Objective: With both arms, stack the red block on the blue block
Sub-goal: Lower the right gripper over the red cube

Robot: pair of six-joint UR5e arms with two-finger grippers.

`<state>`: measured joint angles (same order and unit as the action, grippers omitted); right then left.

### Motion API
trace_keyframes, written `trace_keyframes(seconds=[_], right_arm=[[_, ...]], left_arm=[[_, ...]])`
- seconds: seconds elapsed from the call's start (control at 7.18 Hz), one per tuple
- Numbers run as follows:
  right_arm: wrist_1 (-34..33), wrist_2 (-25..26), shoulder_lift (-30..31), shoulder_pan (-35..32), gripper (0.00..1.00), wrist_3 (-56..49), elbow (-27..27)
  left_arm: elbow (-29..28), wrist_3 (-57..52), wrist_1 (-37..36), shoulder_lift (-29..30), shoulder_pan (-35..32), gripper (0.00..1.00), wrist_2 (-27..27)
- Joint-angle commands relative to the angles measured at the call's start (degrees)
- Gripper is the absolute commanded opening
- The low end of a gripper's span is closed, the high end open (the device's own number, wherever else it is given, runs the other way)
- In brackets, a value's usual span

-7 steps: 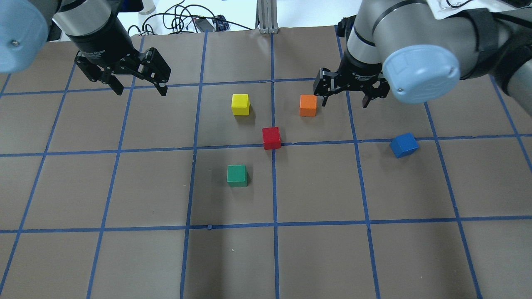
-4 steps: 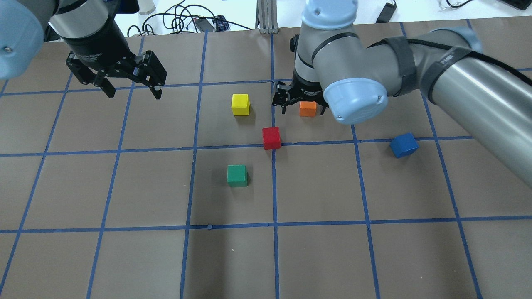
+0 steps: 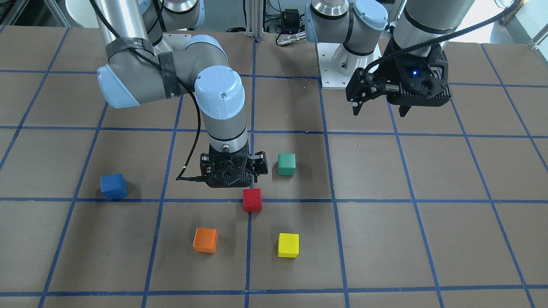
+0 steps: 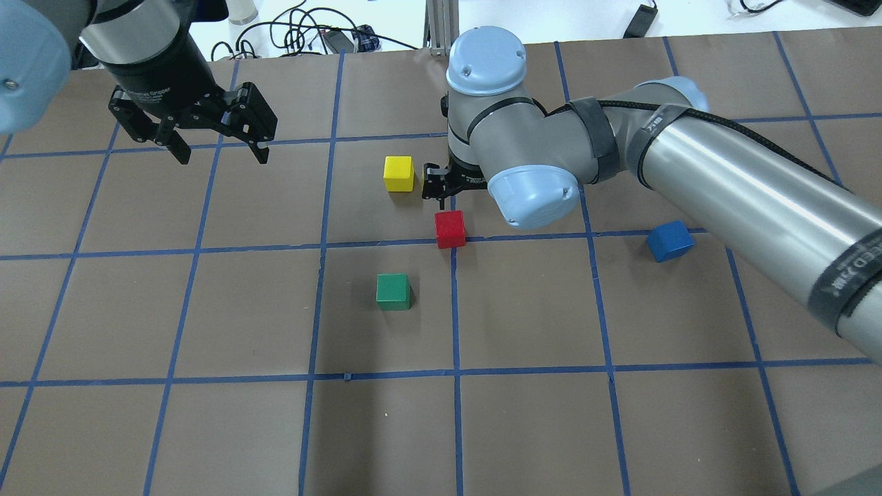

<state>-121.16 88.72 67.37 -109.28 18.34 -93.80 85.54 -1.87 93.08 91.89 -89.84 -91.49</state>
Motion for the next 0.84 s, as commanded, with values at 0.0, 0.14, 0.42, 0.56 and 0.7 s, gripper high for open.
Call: trace_keyframes(seconds=[0.0,0.14,0.42,0.56,0.7], right_arm=[[-3.7,-0.1,-3.8,-0.1,1.00,0.3,0.4],[-4.2,-0.1,-4.6,-0.1,1.00,1.3,0.3],[-4.3,-0.4,-6.1,-0.2,1.00,1.8,0.5],[-4.3,-0.7,-7.1,-0.2,1.00,2.4,0.5],[-4.3,-2.9,-7.7,-0.2,1.00,3.5,0.5]], left_arm=[[0.1,0.2,-0.3,0.0,-0.1,1.00,0.0],[0.0,0.1,-0.4,0.0,-0.1,1.00,0.0],[0.1,-0.1,-0.3,0.0,-0.1,1.00,0.0],[0.1,-0.1,-0.3,0.0,-0.1,1.00,0.0],[0.1,-0.2,-0.3,0.0,-0.1,1.00,0.0]])
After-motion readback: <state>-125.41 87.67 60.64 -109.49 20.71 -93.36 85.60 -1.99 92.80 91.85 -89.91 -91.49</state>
